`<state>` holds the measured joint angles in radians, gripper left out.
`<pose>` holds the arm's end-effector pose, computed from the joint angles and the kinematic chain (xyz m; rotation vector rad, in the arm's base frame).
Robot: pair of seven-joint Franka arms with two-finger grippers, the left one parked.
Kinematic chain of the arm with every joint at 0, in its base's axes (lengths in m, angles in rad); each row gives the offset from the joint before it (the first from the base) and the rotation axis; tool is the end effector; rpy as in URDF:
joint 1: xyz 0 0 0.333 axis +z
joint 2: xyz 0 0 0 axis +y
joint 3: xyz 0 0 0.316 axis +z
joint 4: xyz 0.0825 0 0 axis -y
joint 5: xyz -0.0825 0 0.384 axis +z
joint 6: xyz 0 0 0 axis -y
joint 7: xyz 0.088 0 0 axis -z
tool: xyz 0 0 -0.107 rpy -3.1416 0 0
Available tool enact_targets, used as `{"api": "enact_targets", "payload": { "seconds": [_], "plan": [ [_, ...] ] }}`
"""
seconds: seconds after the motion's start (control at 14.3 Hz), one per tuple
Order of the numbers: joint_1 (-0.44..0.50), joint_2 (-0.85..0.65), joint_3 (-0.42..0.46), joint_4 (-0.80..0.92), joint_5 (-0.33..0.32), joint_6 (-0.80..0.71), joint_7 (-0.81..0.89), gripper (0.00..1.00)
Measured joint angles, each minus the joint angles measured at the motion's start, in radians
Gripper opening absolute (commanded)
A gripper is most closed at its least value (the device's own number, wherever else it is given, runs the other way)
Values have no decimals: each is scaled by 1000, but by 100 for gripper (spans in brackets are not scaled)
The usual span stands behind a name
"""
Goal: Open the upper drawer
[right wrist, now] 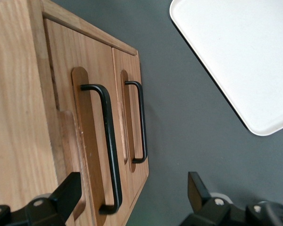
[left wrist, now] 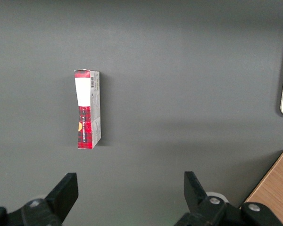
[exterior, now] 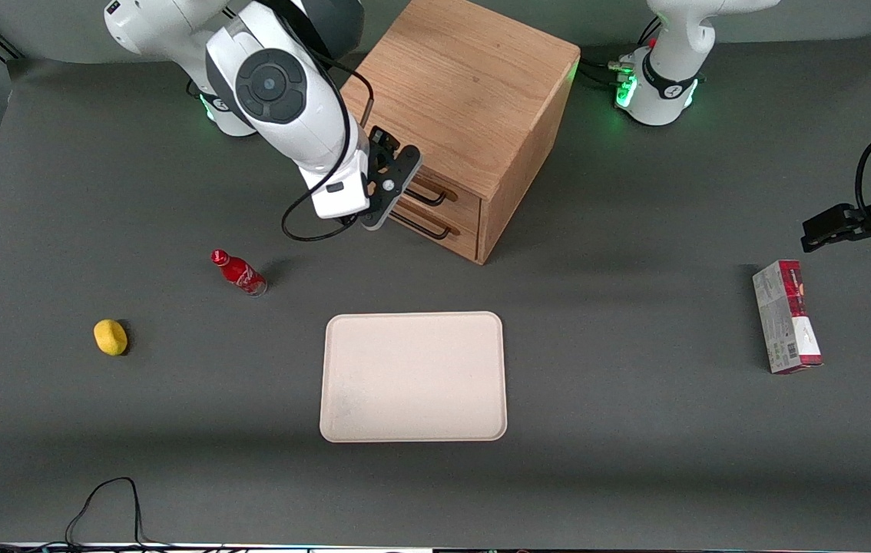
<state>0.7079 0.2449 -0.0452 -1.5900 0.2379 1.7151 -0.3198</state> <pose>0.4769 0.4033 0.4847 -2.6197 -1.3220 0.2286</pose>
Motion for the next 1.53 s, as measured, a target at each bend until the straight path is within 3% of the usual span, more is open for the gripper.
{"api": "enact_targets", "payload": {
  "seconds": [0.84, 1.53],
  "plan": [
    [27, -4, 0, -156, 0, 166, 0, 100],
    [29, -5, 0, -204, -1, 212, 0, 100]
  ]
}}
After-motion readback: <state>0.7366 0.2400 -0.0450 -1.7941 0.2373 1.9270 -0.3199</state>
